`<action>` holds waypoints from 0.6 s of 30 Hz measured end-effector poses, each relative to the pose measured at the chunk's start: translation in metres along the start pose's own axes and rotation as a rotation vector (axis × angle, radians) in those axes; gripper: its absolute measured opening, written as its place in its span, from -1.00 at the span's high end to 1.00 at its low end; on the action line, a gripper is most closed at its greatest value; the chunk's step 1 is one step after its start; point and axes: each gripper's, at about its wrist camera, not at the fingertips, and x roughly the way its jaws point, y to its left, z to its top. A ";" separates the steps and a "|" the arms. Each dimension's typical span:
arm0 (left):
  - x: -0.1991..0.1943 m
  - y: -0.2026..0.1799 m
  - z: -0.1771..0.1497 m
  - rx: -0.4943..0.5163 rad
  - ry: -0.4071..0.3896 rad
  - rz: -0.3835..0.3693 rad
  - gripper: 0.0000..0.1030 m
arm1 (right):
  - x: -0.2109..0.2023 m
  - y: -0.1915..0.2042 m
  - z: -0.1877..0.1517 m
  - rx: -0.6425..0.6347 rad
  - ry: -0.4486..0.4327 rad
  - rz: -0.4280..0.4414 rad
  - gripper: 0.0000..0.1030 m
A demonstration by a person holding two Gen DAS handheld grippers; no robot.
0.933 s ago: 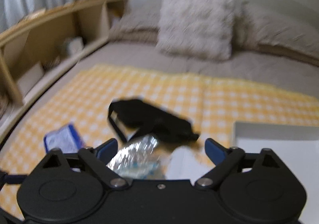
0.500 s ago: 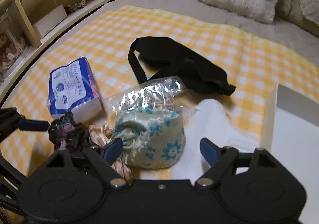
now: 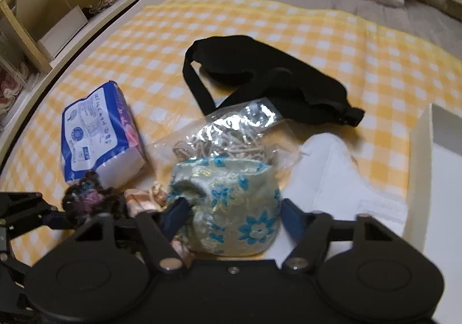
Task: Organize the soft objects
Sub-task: 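Grasp the crocheted scrunchie with the left tool while the right tool grasps the floral pouch, then carry the scrunchie and floral pouch into the white box and release both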
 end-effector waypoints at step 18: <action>-0.035 -0.003 -0.012 -0.050 -0.091 0.067 0.06 | -0.038 0.027 -0.004 -0.085 -0.044 -0.061 0.35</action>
